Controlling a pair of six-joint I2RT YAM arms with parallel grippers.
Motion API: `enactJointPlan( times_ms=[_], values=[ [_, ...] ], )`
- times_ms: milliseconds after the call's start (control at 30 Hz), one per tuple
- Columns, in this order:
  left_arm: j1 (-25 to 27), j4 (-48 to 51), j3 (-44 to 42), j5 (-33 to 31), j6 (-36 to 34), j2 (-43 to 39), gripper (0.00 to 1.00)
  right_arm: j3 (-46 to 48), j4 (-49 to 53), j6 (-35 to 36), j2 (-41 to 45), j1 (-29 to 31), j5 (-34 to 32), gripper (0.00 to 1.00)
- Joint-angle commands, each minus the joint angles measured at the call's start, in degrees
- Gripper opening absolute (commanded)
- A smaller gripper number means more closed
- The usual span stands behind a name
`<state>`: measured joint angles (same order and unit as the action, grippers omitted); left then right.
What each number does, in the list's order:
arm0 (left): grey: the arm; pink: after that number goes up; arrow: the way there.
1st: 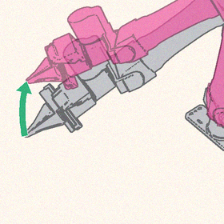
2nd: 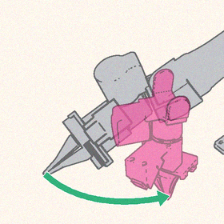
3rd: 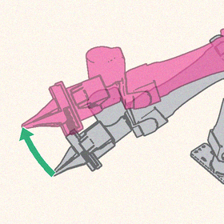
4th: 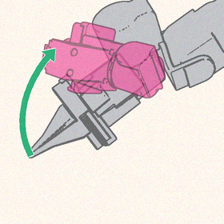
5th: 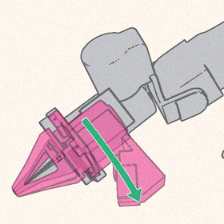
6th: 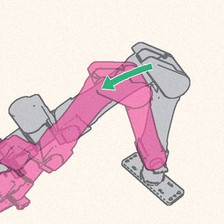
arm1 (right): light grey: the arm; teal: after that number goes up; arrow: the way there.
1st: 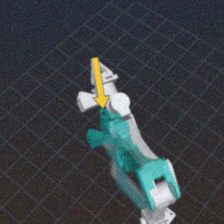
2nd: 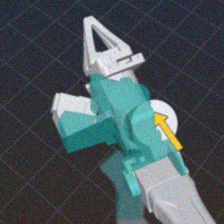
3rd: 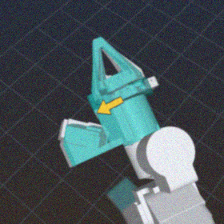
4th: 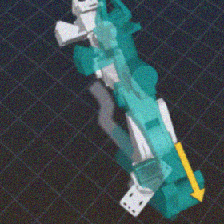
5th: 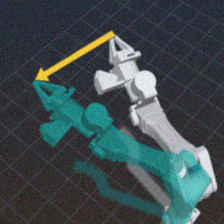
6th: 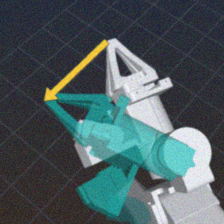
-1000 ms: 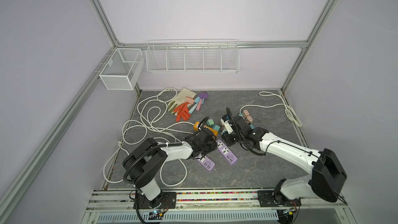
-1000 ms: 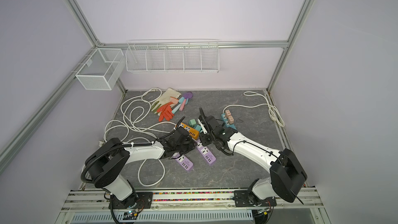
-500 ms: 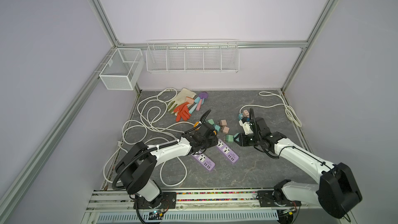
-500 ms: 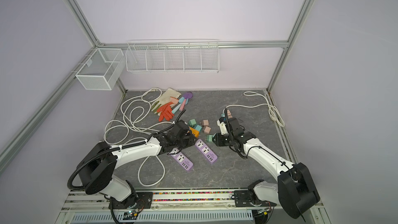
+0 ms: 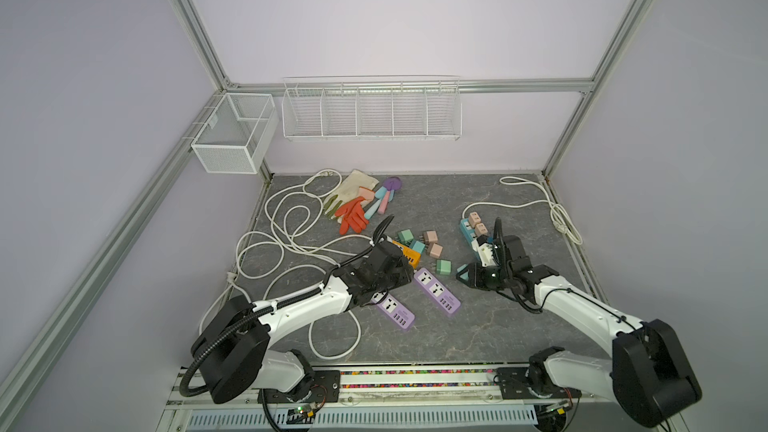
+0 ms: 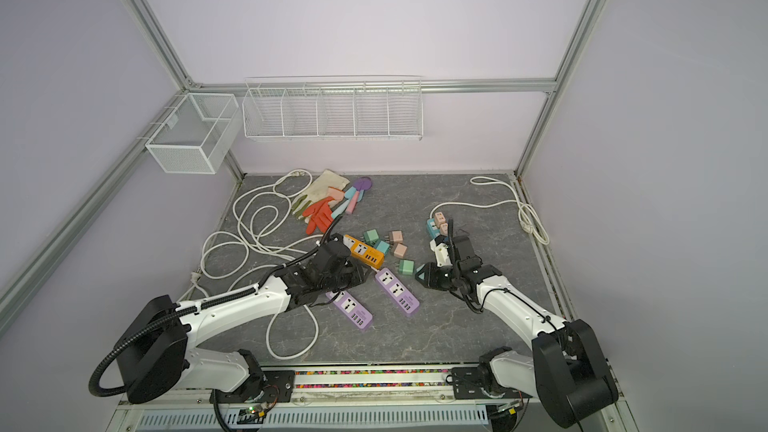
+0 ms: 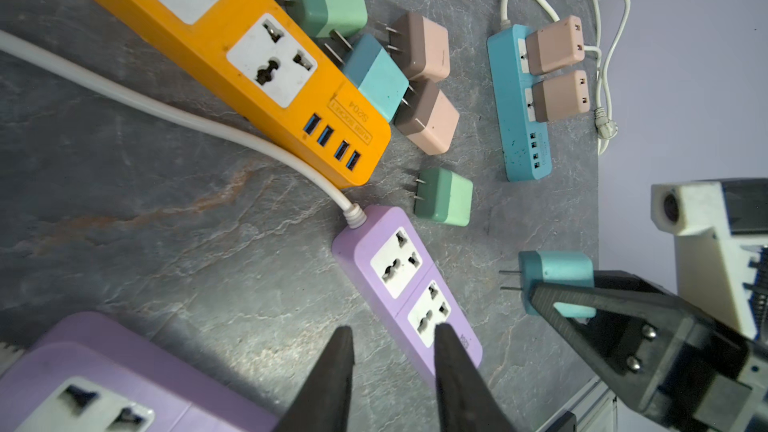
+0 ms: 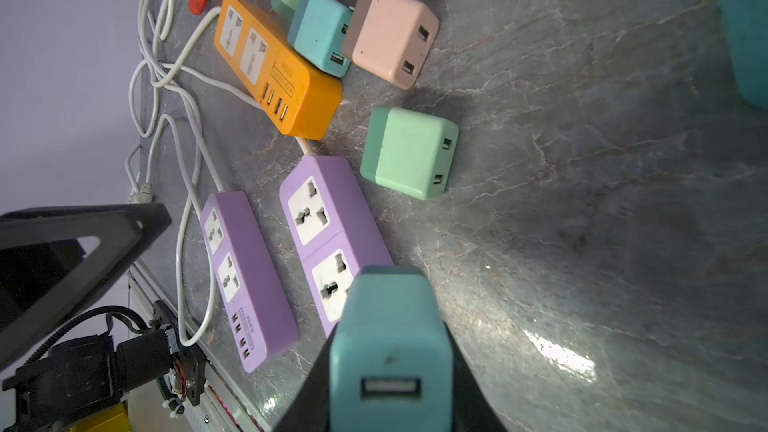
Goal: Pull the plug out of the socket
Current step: 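Carry the teal plug beside the green plug and open the right gripper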
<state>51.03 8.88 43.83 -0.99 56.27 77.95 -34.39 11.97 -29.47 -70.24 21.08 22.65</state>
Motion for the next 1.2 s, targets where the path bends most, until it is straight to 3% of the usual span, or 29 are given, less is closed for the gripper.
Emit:
enactJointPlan(
  times_ms=[0,567,867,1167],
  values=[
    [0.5,-1.0,-1.8,-1.4,0.0,-1.8,0.36,1.6,-4.6,-2.7,-0.3,-0.3,2.2,0.22],
    [1.3,-4.3,-5.8,-1.4,2.0,-6.1,0.43,4.4,-13.6,-6.8,-9.8,1.2,3.9,0.21],
    [1.3,-5.1,-6.4,-1.3,2.3,-6.0,0.44,3.9,-16.3,-8.6,-12.4,6.1,2.2,0.22],
    [1.4,-5.8,-6.6,-0.6,2.5,-5.2,0.45,4.1,-20.2,-11.6,-16.0,8.3,2.3,0.30]
  ],
)
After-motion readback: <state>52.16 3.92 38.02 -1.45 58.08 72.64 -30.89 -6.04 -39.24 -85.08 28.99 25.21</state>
